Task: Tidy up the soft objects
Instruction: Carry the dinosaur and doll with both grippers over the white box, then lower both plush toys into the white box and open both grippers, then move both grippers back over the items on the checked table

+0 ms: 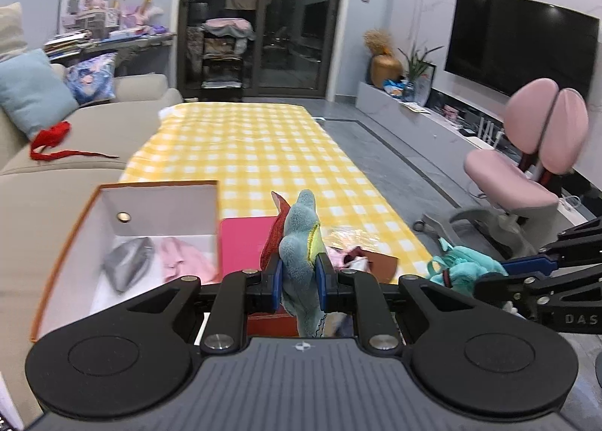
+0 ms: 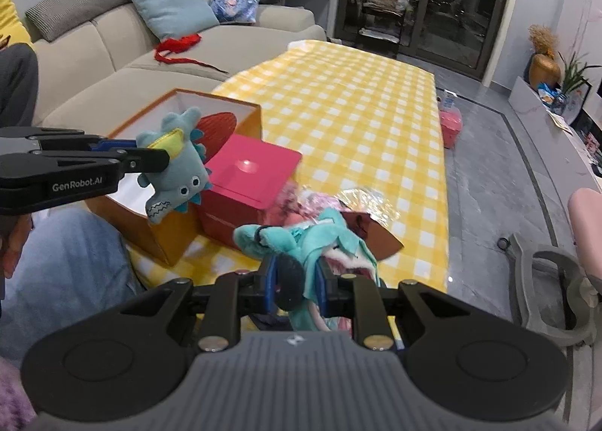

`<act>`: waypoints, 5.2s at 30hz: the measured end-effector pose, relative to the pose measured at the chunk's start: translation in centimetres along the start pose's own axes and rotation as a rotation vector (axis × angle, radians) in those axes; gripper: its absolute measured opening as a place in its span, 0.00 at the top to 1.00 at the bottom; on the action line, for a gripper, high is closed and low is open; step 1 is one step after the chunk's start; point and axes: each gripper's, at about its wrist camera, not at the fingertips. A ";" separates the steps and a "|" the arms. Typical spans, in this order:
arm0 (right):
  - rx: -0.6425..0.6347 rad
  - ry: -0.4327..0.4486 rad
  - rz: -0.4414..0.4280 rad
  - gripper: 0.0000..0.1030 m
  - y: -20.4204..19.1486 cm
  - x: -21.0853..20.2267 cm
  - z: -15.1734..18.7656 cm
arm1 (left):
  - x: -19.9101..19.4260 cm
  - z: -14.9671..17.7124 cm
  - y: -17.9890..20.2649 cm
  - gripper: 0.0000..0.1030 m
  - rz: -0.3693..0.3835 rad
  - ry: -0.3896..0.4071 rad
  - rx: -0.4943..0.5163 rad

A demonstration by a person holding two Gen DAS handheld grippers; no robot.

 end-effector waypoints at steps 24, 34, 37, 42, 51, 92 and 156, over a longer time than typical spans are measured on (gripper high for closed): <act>-0.130 0.080 -0.359 0.81 -8.3 1.0 -9.4 | -2.6 -0.4 -8.9 0.81 -0.198 0.034 -0.095; -0.165 0.080 -0.423 0.81 -11.3 2.9 -14.2 | -1.0 -0.9 -13.1 0.81 -0.249 0.012 -0.148; -0.182 0.097 -0.419 0.81 -11.7 3.1 -15.6 | -0.6 -1.1 -14.0 0.81 -0.254 0.011 -0.160; -0.178 0.109 -0.402 0.81 -12.2 4.6 -18.1 | 0.4 -1.2 -15.2 0.81 -0.261 -0.001 -0.175; -0.261 0.018 -0.277 0.82 -13.7 11.3 -20.7 | 3.5 -1.6 -16.6 0.81 -0.235 -0.072 -0.177; -0.512 -0.230 -0.134 0.51 -17.0 22.8 -19.3 | 12.5 -2.0 -21.4 0.66 -0.143 -0.350 -0.283; 0.181 0.033 0.106 0.31 3.3 5.1 4.5 | 4.9 2.2 3.5 0.51 0.139 -0.155 0.033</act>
Point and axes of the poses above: each gripper's, at about its wrist camera, not at the fingertips, and x roughly the way its jaws point, y to its right, z to its underside, and after that the axes turned 13 degrees about -y, right-handed
